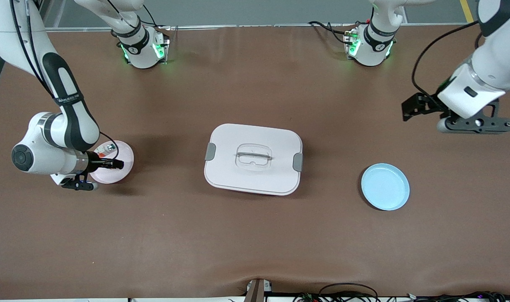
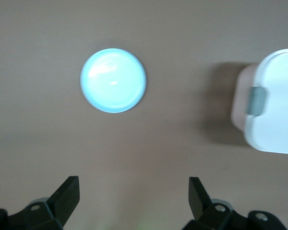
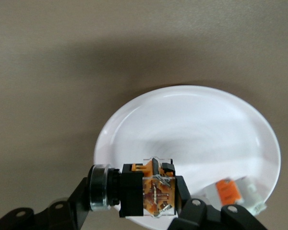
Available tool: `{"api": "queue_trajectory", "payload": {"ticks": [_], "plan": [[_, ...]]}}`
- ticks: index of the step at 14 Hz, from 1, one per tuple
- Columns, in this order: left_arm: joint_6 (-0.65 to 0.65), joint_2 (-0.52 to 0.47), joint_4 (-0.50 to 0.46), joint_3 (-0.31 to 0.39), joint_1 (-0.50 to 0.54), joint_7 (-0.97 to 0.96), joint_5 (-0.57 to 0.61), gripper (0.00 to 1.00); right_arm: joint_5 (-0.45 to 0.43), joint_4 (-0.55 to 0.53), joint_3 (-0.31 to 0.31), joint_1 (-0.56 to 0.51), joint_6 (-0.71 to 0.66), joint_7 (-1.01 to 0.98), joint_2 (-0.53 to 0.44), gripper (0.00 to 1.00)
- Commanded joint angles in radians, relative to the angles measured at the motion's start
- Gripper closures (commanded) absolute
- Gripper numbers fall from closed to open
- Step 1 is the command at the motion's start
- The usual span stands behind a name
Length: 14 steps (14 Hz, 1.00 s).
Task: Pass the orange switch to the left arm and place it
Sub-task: 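Lift the switch with the right gripper while the left gripper approaches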
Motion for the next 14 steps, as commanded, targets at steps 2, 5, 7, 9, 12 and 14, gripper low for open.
{"api": "queue_trajectory", "payload": {"ticks": [2, 5, 7, 9, 12, 14], "plan": [[0.031, -0.025, 0.0, -0.053, 0.006, -0.086, -0.161, 0.0, 0.094, 0.007, 0.003, 0.057, -0.103, 0.136, -0.069, 1.0], [0.066, -0.022, -0.005, -0.064, 0.005, -0.097, -0.349, 0.0, 0.175, 0.033, 0.003, 0.077, -0.176, 0.213, -0.092, 1.0], [0.113, -0.017, -0.004, -0.065, 0.002, -0.144, -0.417, 0.0, 0.227, 0.06, 0.015, 0.103, -0.227, 0.324, -0.112, 1.0], [0.15, -0.01, -0.005, -0.094, 0.002, -0.173, -0.483, 0.0, 0.27, 0.117, 0.017, 0.136, -0.291, 0.438, -0.113, 1.0], [0.221, 0.019, -0.014, -0.149, -0.001, -0.233, -0.547, 0.0, 0.302, 0.21, 0.015, 0.208, -0.344, 0.623, -0.112, 1.0], [0.302, 0.029, -0.025, -0.192, -0.005, -0.281, -0.553, 0.0, 0.333, 0.266, 0.015, 0.256, -0.35, 0.733, -0.106, 1.0]]}}
